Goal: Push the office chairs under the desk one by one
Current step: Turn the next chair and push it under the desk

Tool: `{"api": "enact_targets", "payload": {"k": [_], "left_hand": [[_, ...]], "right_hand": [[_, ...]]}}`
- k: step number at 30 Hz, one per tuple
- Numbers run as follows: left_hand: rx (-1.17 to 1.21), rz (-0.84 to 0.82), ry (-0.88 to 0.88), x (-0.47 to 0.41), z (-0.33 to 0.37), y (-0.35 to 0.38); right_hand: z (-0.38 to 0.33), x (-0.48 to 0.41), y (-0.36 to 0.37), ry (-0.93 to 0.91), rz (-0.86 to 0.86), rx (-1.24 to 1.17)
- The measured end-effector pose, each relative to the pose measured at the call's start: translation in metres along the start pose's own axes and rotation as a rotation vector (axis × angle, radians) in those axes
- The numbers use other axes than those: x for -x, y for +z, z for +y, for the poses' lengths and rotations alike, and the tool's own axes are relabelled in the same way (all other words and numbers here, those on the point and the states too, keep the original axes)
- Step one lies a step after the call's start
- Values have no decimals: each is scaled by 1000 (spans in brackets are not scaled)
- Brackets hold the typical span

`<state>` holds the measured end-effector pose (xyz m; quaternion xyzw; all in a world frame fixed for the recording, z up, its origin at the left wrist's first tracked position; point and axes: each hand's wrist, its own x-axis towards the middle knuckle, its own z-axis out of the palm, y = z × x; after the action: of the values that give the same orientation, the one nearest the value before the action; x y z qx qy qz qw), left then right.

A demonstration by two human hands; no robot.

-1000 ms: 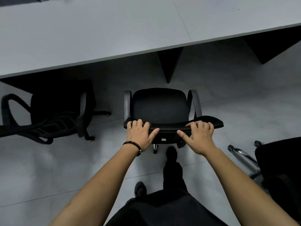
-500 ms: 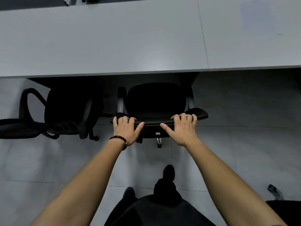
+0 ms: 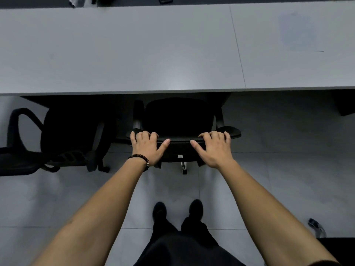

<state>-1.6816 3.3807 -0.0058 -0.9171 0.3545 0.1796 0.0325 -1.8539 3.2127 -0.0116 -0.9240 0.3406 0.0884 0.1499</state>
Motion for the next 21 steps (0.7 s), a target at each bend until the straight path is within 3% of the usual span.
{"api": "enact_targets", "payload": {"k": [12,21], "left_hand": [[30,1,73,46,12,21],[-4,26,77,32,11,12]], "right_hand": [[17,49,12,68,-36,-9],[12,36,9,93,-72,-57]]}}
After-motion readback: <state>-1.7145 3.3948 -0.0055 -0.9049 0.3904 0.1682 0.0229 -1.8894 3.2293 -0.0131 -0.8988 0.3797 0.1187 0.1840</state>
